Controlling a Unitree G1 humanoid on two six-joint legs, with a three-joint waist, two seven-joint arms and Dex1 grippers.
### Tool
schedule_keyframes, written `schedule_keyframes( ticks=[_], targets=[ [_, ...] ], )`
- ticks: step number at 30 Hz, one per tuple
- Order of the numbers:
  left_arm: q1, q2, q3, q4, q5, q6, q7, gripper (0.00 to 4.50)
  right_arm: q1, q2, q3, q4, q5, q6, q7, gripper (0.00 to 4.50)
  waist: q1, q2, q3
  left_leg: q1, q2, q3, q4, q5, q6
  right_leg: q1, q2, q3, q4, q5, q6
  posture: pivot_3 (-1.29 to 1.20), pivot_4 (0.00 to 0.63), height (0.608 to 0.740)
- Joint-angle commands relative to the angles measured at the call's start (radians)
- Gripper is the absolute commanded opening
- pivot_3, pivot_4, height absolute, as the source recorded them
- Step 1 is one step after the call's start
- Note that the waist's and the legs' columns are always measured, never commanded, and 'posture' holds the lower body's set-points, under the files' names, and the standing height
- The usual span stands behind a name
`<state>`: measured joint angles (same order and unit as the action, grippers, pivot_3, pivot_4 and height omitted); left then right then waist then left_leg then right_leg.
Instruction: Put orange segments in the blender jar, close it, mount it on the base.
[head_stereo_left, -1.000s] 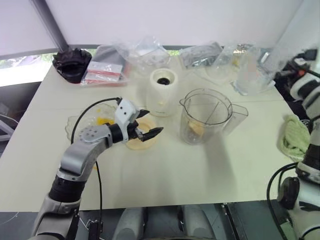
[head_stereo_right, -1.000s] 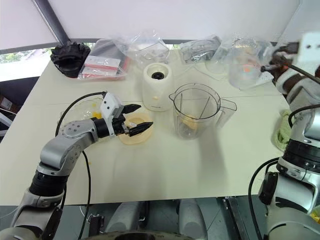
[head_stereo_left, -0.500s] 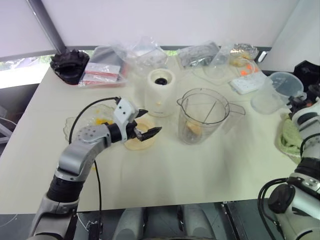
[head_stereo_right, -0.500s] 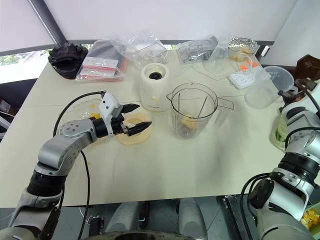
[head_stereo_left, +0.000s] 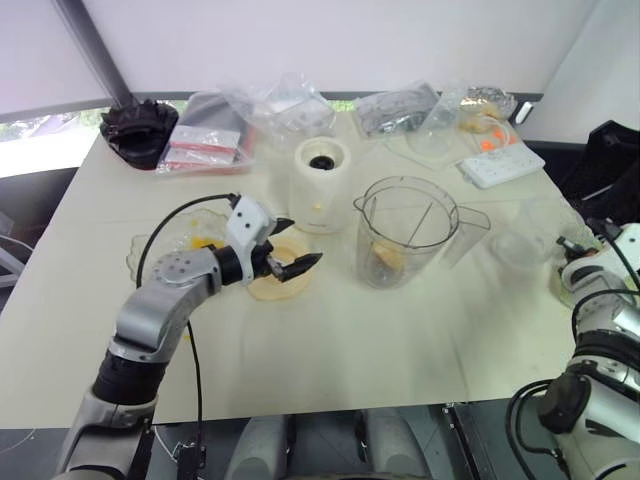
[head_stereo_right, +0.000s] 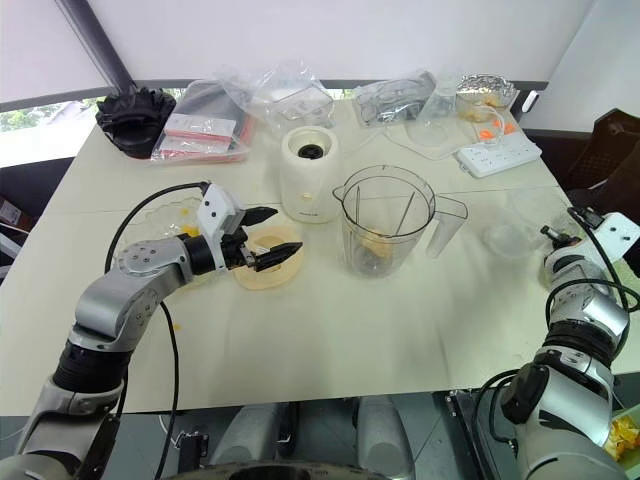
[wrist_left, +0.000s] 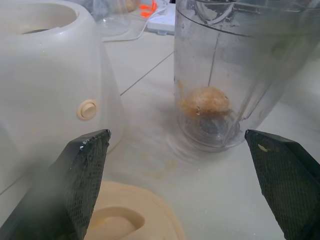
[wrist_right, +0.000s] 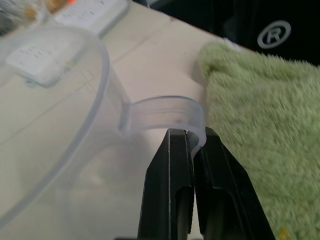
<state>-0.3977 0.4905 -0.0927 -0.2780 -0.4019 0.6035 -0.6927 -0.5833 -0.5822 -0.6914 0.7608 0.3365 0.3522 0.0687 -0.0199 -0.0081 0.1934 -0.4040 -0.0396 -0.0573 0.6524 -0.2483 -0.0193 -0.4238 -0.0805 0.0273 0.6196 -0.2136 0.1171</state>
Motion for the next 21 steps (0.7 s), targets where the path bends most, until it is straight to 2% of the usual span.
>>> schedule_keyframes(
  ticks=[1,2,5,11,15,21],
  targets=[
    [-0.007,0.006,0.020,-0.043,-0.004,-0.003,0.005,4.50,-0.013,-0.037,0.008,0.017,0.000,-0.036,-0.014,0.05,0.000,0.000,0.000,0.000,0.000,0.000,0.000,0.000,0.000,0.000,0.000,0.000,0.000,0.000,0.000,0.00,0.150,0.740],
    [-0.007,0.006,0.020,-0.043,-0.005,-0.003,0.006,4.50,-0.012,-0.039,0.012,0.022,0.003,-0.040,-0.014,0.05,0.000,0.000,0.000,0.000,0.000,0.000,0.000,0.000,0.000,0.000,0.000,0.000,0.000,0.000,0.000,0.00,0.150,0.740],
    [-0.007,0.006,0.019,-0.044,-0.007,-0.002,0.006,4.50,-0.007,-0.043,0.019,0.025,0.010,-0.040,-0.013,1.03,0.000,0.000,0.000,0.000,0.000,0.000,0.000,0.000,0.000,0.001,0.000,0.000,0.000,0.000,0.000,0.00,0.150,0.740],
    [-0.009,0.002,0.016,-0.038,-0.007,-0.001,0.006,4.50,0.026,-0.052,0.028,-0.011,0.008,-0.023,-0.029,4.08,0.000,0.000,0.000,0.000,0.000,0.000,0.000,0.000,0.000,0.001,0.000,0.000,0.000,0.000,0.000,0.00,0.150,0.740],
    [-0.010,0.000,0.014,-0.035,-0.006,-0.002,0.007,4.50,0.075,-0.052,0.019,-0.077,0.024,0.012,-0.034,4.08,0.000,0.000,0.000,0.000,0.000,0.000,0.000,0.000,0.000,0.001,0.000,0.000,0.000,0.000,0.000,0.00,0.150,0.740],
    [-0.018,0.002,0.012,-0.015,-0.002,-0.011,-0.003,4.50,0.201,-0.037,0.007,-0.281,0.064,0.114,-0.034,4.08,0.004,0.000,0.000,0.000,0.000,-0.001,0.000,0.000,0.000,0.001,0.000,0.000,0.000,0.000,0.000,0.00,0.150,0.740]
  ],
)
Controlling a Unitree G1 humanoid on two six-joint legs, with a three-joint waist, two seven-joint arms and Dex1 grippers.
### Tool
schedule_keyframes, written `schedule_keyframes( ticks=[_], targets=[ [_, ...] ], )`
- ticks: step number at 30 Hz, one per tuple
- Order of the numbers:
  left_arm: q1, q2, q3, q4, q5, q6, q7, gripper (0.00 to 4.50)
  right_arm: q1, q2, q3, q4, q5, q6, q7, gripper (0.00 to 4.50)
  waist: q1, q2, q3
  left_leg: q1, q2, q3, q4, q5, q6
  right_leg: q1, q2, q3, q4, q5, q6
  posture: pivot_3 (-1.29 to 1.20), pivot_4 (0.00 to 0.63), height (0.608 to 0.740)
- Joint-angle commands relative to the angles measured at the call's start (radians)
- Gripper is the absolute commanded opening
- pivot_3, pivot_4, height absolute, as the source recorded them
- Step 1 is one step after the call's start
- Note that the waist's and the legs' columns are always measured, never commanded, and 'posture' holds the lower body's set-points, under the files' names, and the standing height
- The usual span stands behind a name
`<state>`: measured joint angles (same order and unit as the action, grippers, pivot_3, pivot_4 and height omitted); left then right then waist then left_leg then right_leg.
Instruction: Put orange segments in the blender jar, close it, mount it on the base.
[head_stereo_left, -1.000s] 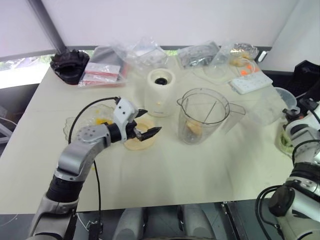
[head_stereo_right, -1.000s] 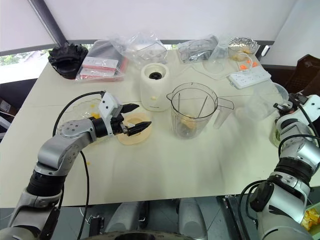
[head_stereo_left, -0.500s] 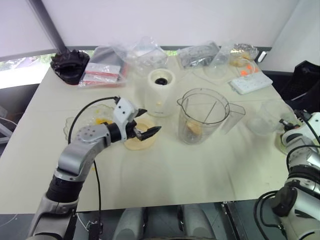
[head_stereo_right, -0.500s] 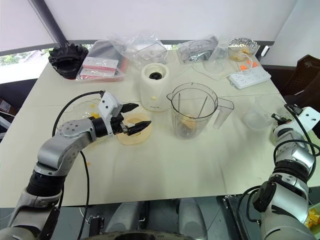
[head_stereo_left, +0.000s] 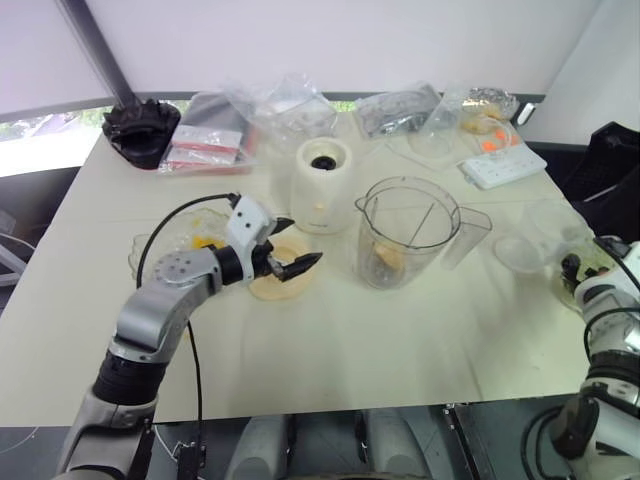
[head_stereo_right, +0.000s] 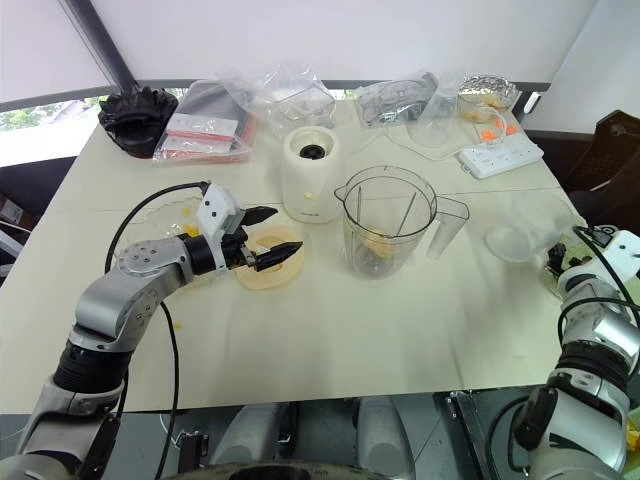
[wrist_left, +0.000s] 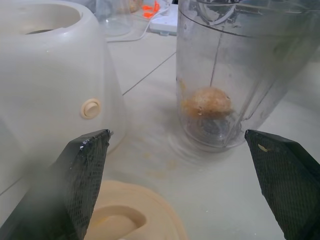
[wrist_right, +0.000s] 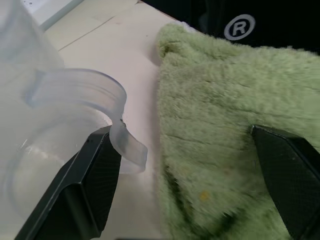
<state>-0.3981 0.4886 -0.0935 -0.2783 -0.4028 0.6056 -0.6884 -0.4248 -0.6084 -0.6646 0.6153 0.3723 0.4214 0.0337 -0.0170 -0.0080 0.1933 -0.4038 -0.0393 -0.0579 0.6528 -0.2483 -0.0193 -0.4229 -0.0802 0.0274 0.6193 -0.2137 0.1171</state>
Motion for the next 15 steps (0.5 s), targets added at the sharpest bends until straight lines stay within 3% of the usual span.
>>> schedule_keyframes(
  ticks=[1,10,15],
  targets=[
    [-0.022,0.006,0.013,-0.007,0.001,-0.016,-0.012,4.50,0.066,-0.010,-0.020,-0.181,0.037,0.066,0.006,4.08,0.002,0.000,0.000,0.000,0.000,0.000,0.000,0.000,0.000,0.000,0.000,0.000,0.000,0.000,0.000,0.00,0.150,0.740],
    [-0.095,0.055,0.005,0.112,0.030,-0.071,-0.099,4.50,0.246,-0.007,-0.073,-0.544,0.154,0.284,0.039,4.08,0.000,0.001,0.000,0.000,0.000,0.000,0.000,0.000,0.000,0.000,0.001,0.000,0.000,0.000,0.000,0.00,0.150,0.740],
    [-0.155,0.094,-0.027,0.217,0.075,-0.145,-0.196,4.50,0.380,-0.067,-0.106,-0.759,0.287,0.469,0.167,4.08,0.004,0.001,-0.001,0.000,0.000,-0.001,0.000,0.000,0.000,0.000,0.001,0.000,0.000,0.000,0.000,0.00,0.150,0.740]
  ],
)
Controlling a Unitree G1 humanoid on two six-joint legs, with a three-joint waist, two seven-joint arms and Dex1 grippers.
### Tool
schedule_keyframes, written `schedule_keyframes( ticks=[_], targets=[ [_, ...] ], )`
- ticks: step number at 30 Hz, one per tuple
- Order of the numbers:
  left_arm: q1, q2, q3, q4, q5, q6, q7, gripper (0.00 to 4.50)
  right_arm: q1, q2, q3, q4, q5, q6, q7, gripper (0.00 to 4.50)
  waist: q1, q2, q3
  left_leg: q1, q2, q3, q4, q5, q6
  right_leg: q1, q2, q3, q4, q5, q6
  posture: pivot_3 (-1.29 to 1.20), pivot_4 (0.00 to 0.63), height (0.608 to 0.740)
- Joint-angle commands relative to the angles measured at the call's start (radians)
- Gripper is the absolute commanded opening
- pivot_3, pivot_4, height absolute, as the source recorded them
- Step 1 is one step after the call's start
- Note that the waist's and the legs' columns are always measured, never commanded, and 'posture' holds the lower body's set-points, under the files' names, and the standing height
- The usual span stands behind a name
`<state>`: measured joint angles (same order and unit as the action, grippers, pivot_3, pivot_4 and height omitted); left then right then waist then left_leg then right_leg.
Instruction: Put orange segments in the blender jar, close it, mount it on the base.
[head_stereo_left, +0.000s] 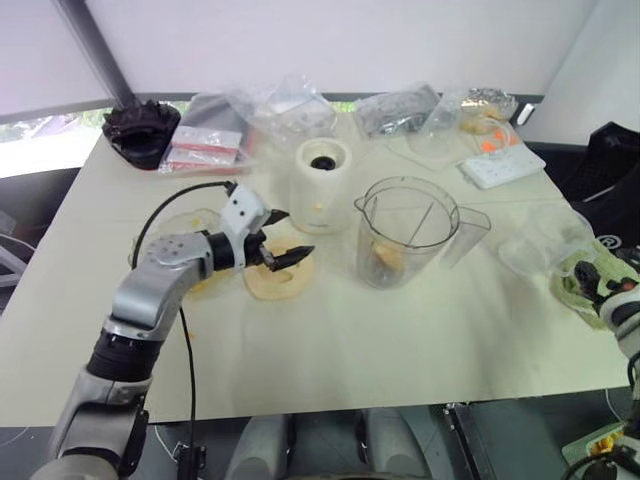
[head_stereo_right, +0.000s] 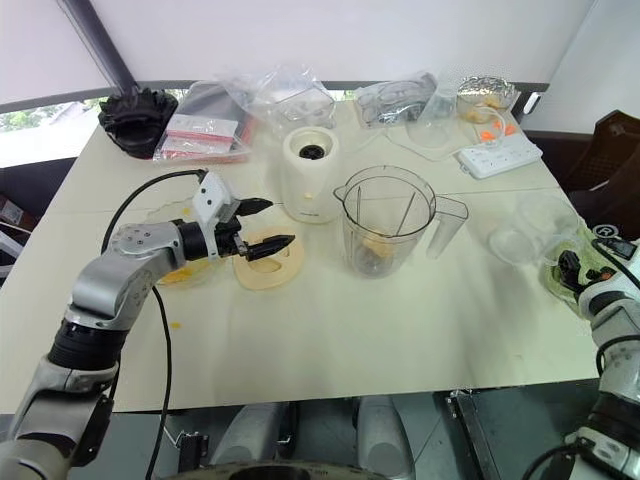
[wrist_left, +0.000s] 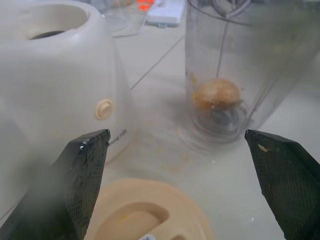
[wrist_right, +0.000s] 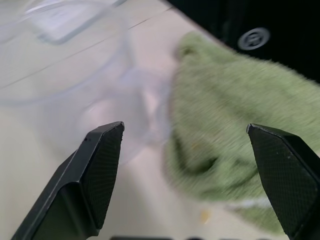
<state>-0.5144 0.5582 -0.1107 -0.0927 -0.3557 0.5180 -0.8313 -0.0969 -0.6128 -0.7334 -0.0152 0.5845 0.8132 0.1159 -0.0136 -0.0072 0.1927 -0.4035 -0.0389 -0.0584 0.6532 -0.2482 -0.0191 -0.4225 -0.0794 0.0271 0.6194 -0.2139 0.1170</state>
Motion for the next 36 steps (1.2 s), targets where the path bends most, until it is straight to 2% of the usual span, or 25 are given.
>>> schedule_keyframes(
  ticks=[1,6,12,15,19,23,27,33,36],
  targets=[
    [-0.059,0.038,-0.023,0.066,0.043,-0.078,-0.086,4.50,0.091,-0.092,-0.038,-0.179,0.100,0.101,0.139,4.08,0.001,0.000,0.000,0.000,0.000,0.000,0.000,0.000,0.000,0.000,0.000,0.000,0.000,0.000,0.000,0.00,0.150,0.740],
    [-0.178,0.075,-0.078,0.257,0.114,-0.183,-0.228,4.50,0.252,-0.246,-0.066,-0.375,0.176,0.133,0.384,4.08,0.002,0.000,0.000,-0.001,0.000,0.000,0.001,0.000,0.000,0.001,0.000,0.000,-0.001,-0.002,-0.003,0.00,0.150,0.740],
    [-0.327,0.085,-0.133,0.492,0.199,-0.339,-0.387,4.50,0.275,-0.333,-0.125,-0.512,0.264,0.165,0.502,4.08,0.002,-0.001,0.000,-0.002,0.001,0.000,0.004,0.000,0.000,0.001,0.000,-0.001,-0.002,-0.002,-0.003,0.00,0.150,0.740],
    [-0.410,0.080,-0.169,0.640,0.253,-0.449,-0.481,4.50,0.251,-0.344,-0.118,-0.548,0.299,0.184,0.501,4.08,0.004,-0.002,0.001,-0.003,0.001,-0.001,0.005,0.000,0.000,0.001,0.000,-0.001,-0.002,-0.002,-0.003,0.00,0.150,0.740],
    [-0.512,0.060,-0.201,0.840,0.332,-0.610,-0.533,2.68,0.231,-0.329,-0.086,-0.614,0.316,0.191,0.466,4.12,0.005,-0.003,0.001,-0.005,0.001,-0.001,0.007,0.000,0.001,0.000,-0.001,-0.002,-0.002,-0.002,-0.003,0.00,0.150,0.740],
    [-0.579,0.046,-0.234,0.987,0.384,-0.745,-0.655,2.68,0.210,-0.301,-0.071,-0.680,0.359,0.199,0.408,4.12,0.006,-0.003,0.002,-0.005,0.001,-0.001,0.007,-0.001,0.002,0.000,-0.001,-0.002,-0.003,-0.001,-0.002,0.00,0.150,0.740],
    [-0.653,0.005,-0.251,1.116,0.440,-0.833,-0.690,2.68,0.196,-0.290,-0.077,-0.756,0.457,0.226,0.338,4.12,0.008,-0.004,0.002,-0.006,0.001,-0.002,0.008,-0.001,0.002,0.000,-0.002,-0.002,-0.003,-0.001,-0.001,0.00,0.150,0.740],
    [-0.715,-0.033,-0.281,1.245,0.536,-0.947,-0.679,2.68,0.207,-0.306,-0.086,-0.806,0.544,0.226,0.262,4.12,0.012,-0.005,0.002,-0.006,0.001,-0.002,0.009,-0.001,0.002,0.000,-0.002,-0.002,-0.003,0.000,0.000,0.00,0.150,0.740],
    [-0.722,-0.054,-0.320,1.300,0.619,-1.001,-0.608,2.68,0.209,-0.304,-0.071,-0.817,0.571,0.216,0.218,4.12,0.017,-0.005,0.002,-0.006,0.001,-0.002,0.009,-0.002,0.003,0.000,-0.002,-0.002,-0.003,0.000,0.000,0.00,0.150,0.740]
  ],
)
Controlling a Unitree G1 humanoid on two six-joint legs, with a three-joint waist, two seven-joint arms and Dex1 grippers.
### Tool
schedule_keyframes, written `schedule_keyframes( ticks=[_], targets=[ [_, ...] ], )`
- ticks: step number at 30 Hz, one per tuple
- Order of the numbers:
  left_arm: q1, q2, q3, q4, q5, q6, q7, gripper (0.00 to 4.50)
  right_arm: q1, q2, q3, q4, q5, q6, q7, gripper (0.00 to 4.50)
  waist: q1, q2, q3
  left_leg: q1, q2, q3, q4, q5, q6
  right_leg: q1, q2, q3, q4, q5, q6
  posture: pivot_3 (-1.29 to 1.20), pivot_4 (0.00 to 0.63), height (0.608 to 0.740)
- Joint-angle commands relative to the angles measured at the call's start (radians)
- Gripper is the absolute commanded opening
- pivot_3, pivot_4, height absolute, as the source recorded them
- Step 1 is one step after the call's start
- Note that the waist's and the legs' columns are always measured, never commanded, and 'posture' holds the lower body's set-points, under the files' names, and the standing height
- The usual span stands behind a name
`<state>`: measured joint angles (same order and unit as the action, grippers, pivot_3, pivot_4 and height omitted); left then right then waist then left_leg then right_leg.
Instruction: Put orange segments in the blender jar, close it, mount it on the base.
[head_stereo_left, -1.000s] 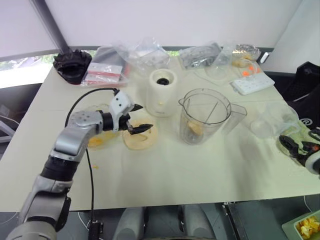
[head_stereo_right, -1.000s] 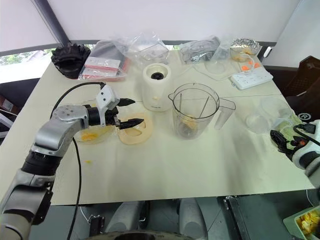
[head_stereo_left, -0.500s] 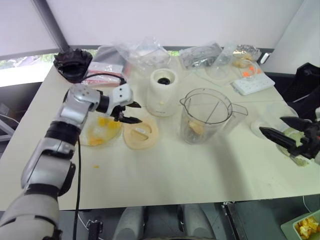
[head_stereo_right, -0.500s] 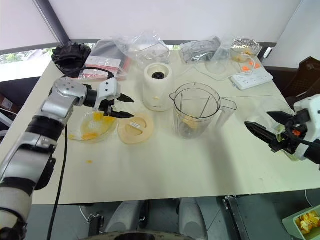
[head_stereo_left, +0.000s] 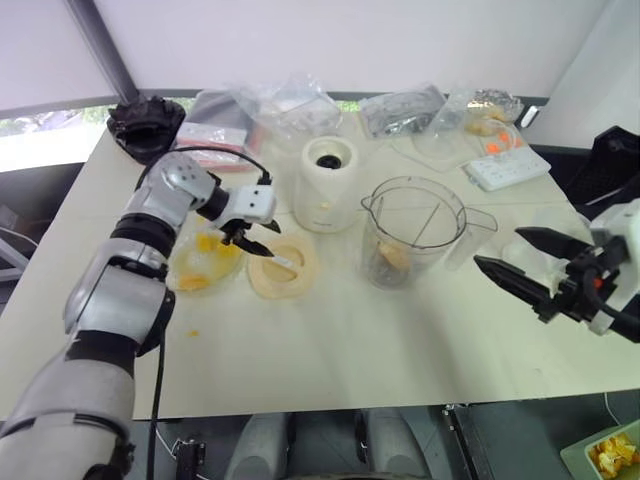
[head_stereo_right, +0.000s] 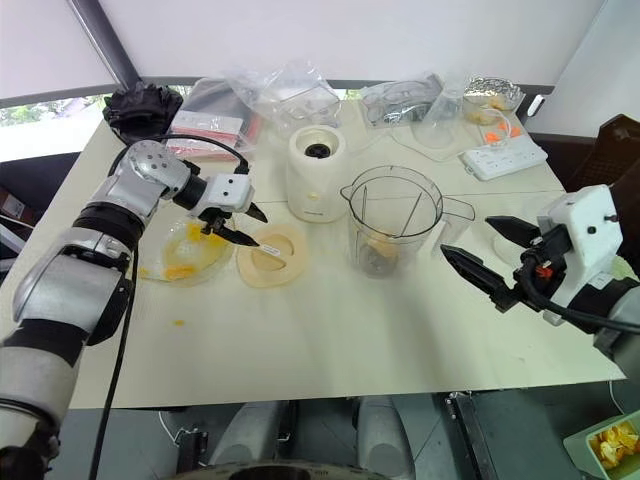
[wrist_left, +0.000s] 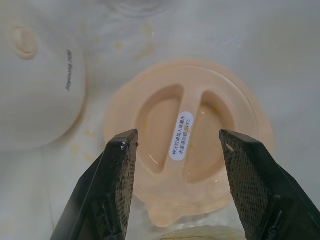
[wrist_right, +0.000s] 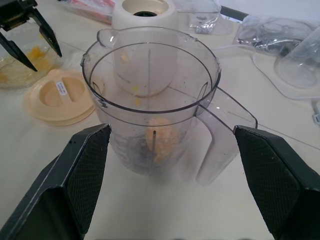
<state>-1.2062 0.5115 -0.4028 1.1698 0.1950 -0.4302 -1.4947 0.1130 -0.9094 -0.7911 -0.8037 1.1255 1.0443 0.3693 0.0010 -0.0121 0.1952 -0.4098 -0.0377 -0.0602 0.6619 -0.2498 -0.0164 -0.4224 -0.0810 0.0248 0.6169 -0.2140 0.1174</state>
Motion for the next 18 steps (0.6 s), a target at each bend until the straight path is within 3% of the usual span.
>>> schedule_keyframes(
  ticks=[1,18],
  targets=[
    [-0.029,-0.014,-0.036,0.054,0.087,-0.061,0.070,2.68,0.003,-0.007,-0.010,-0.037,0.041,-0.017,-0.051,4.12,0.005,0.000,0.000,0.000,0.000,0.000,0.000,0.000,0.000,0.000,0.000,0.000,0.000,0.000,0.000,0.00,0.150,0.740],
    [-0.062,-0.166,-0.096,0.168,0.302,-0.061,0.347,2.68,0.149,-0.028,-0.077,-0.135,0.191,-0.102,-0.245,4.12,0.012,-0.004,0.000,-0.001,0.000,0.000,0.001,0.000,0.000,0.000,0.000,0.000,0.000,0.001,0.002,0.00,0.150,0.740]
  ],
)
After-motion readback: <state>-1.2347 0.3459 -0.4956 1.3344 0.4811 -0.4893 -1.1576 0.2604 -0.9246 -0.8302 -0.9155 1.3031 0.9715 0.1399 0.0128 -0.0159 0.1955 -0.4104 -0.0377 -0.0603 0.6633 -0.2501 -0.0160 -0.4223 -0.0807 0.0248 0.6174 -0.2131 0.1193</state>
